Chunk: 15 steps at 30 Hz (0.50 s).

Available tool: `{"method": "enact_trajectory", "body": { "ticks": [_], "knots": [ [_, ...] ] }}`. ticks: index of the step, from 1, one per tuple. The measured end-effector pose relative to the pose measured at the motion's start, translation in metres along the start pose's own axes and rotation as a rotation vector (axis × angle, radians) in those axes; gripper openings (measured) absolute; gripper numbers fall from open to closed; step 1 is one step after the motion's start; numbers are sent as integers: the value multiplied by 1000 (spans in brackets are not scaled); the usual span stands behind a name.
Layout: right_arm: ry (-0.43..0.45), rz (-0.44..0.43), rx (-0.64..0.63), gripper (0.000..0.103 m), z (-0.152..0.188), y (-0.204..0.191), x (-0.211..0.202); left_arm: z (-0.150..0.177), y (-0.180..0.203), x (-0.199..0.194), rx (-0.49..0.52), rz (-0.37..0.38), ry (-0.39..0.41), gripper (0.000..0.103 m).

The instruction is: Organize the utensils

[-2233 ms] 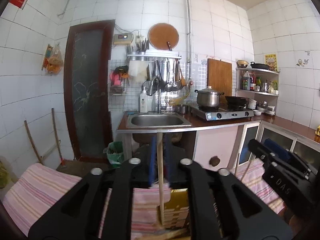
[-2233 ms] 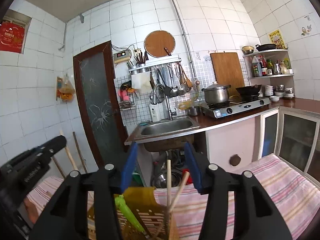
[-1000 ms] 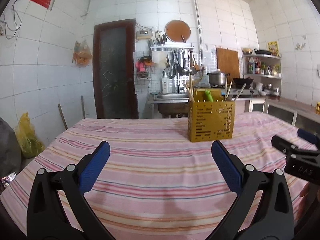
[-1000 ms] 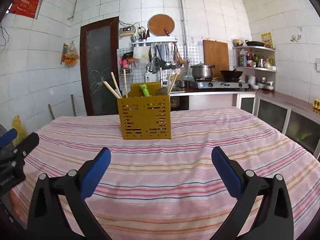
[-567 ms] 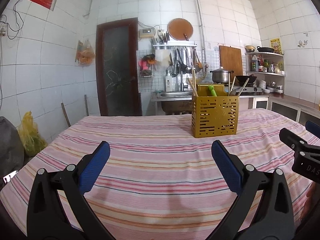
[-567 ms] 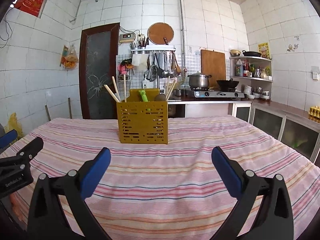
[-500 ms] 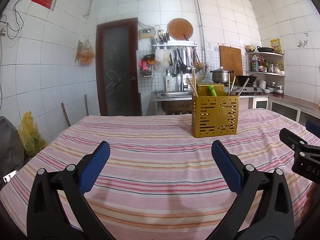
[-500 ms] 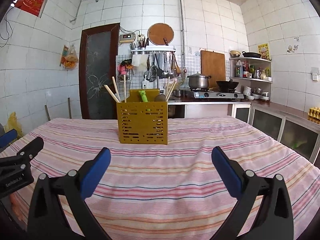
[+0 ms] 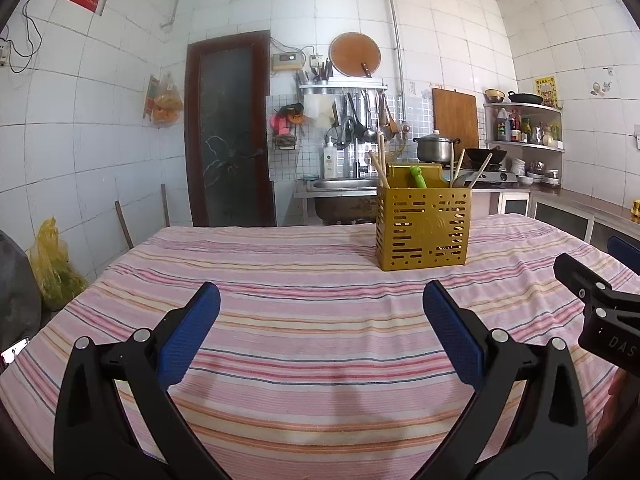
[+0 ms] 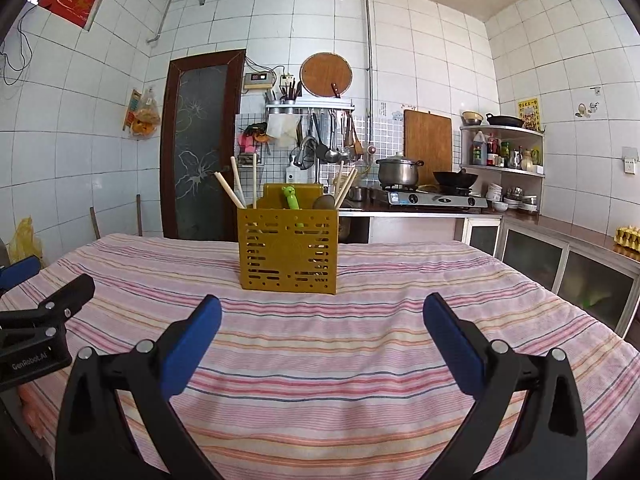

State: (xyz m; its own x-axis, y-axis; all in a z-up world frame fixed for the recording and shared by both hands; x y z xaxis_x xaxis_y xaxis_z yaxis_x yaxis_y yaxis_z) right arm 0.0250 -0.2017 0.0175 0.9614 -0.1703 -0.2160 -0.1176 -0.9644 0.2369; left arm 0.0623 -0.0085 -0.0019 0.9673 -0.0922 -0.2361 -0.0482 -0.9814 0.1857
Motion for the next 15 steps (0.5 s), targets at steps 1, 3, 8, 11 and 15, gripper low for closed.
{"method": "enact_trajectory", "body": {
  "ticks": [1, 3, 8, 11, 15],
  "knots": [
    [0, 0, 1, 98, 0, 0, 0, 0, 0, -1, 1, -1, 1, 98],
    [1, 0, 1, 98, 0, 0, 0, 1, 0, -1, 1, 2, 0, 98],
    [4, 1, 0, 98, 0, 0, -2, 0, -3, -2, -21, 9, -3, 98],
    [6, 3, -1, 98, 0, 0, -2, 0, -5, -3, -28, 13, 1, 98],
    [6, 4, -1, 98, 0, 1, -3, -1, -6, -7, -30, 20, 17, 98]
  ]
}}
Point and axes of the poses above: each gripper's, at about its wrist camera, not at the fingertips, and x roughly the way its jaws point, y to its right, z to its underside, the point moved 1 cm from there along x, roughly the way its jaws point, and after that the axes turned 14 degrees about -x, right-handed, at the moved point
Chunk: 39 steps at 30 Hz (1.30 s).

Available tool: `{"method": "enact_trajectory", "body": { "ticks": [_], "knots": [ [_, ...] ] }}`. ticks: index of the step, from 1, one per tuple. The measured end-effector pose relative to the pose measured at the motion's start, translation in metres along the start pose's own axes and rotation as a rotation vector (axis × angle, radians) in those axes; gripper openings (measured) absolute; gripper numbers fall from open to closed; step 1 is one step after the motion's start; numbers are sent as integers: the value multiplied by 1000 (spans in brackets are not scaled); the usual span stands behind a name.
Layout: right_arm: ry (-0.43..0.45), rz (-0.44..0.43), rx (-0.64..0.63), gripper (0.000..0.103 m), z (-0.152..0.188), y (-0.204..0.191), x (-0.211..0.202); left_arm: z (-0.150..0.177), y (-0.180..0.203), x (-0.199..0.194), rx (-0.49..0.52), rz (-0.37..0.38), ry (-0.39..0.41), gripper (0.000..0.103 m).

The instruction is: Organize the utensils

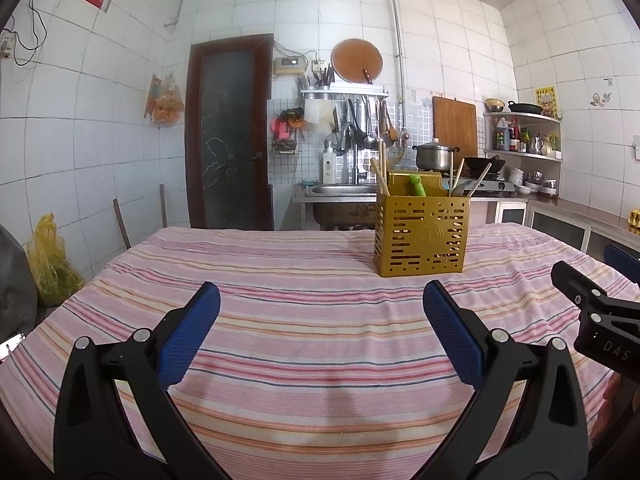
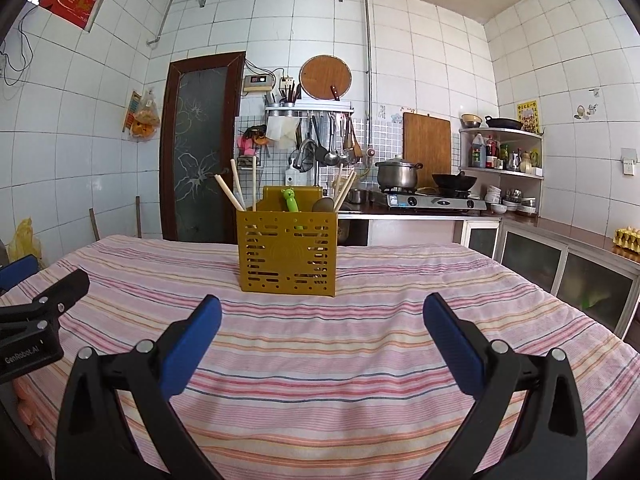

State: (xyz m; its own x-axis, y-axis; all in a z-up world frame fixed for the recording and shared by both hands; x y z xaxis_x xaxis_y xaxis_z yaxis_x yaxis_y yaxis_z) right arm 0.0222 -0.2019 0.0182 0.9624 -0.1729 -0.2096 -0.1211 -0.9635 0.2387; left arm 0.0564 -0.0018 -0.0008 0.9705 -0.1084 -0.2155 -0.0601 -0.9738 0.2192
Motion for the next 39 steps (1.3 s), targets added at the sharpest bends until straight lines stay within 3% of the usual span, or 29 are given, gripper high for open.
{"method": "enact_trajectory", "body": {
  "ticks": [39],
  "knots": [
    [1, 0, 2, 98, 0, 1, -1, -3, 0, -6, -4, -2, 34, 98]
  ]
}}
Point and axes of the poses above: each gripper's, at about its wrist camera, not at the fingertips, and x roughly the way its jaws point, y to its right, z to its underside, the point moved 1 cm from there along x, roughly the way its jaws point, and after that the axes turned 14 degrees about -x, right-handed, at the moved point
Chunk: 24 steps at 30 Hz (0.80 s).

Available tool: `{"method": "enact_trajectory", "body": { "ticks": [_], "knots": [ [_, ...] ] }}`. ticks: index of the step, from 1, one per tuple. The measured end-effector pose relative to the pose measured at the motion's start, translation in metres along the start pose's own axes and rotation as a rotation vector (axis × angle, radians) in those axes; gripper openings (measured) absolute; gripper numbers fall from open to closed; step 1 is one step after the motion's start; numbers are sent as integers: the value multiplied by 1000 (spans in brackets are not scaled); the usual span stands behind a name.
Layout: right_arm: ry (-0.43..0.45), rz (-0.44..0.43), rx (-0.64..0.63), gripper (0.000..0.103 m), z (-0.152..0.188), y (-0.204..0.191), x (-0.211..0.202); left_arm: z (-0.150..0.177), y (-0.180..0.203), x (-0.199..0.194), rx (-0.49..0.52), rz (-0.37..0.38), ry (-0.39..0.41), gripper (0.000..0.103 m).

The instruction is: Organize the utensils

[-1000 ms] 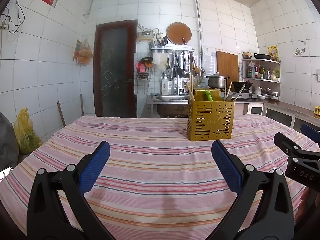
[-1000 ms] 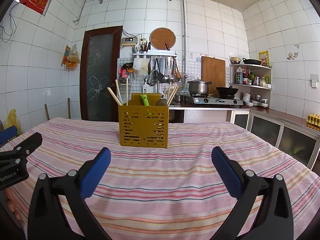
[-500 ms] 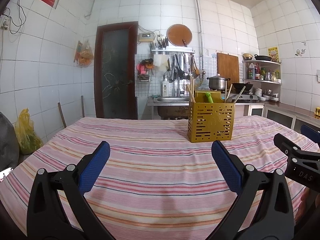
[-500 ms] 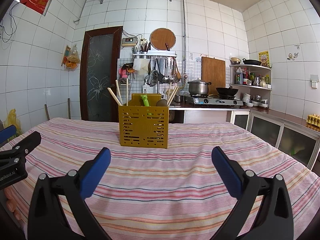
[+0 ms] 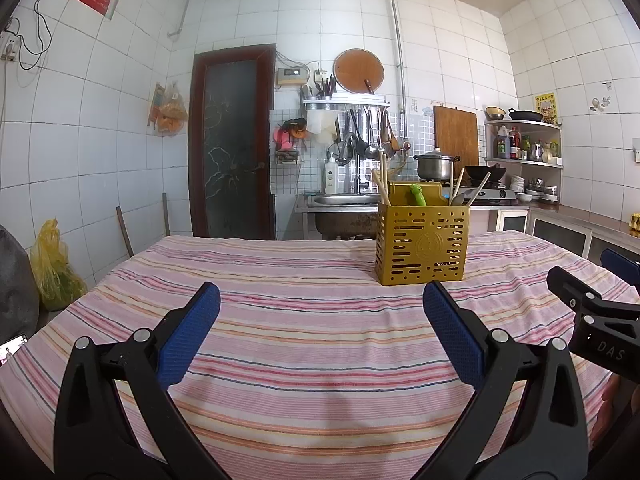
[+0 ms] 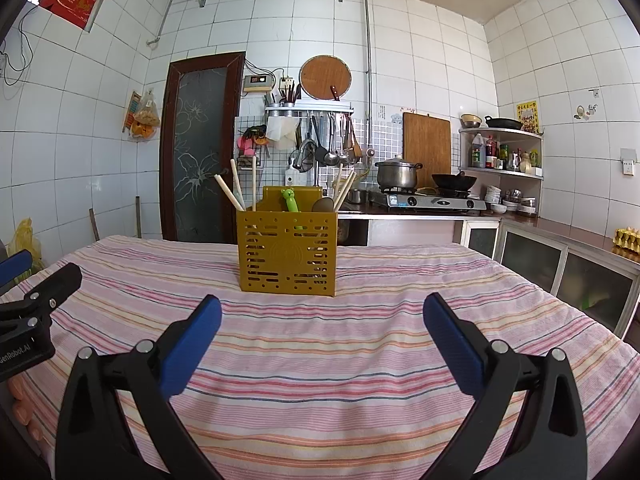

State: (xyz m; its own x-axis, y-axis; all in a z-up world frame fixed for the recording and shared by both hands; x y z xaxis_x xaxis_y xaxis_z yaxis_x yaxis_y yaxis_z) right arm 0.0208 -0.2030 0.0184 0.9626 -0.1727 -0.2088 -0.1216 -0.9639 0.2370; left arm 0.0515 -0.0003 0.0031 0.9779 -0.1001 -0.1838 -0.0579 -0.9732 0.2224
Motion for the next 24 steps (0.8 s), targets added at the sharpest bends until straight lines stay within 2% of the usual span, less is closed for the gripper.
{"method": "enact_trajectory", "body": {
  "ticks": [24],
  "knots": [
    [2, 4, 4, 98, 0, 2, 0, 1, -2, 2, 3, -3, -3, 98]
  ]
}}
Point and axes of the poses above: each gripper's, at about its wrist camera, not at the fingertips, and x roughly the way its jaws point, y to its right, z to its underside, the point moved 1 cm from there along x, roughly the way its jaws point, and after that the axes turned 14 degrees about -x, right-handed, at the moved point
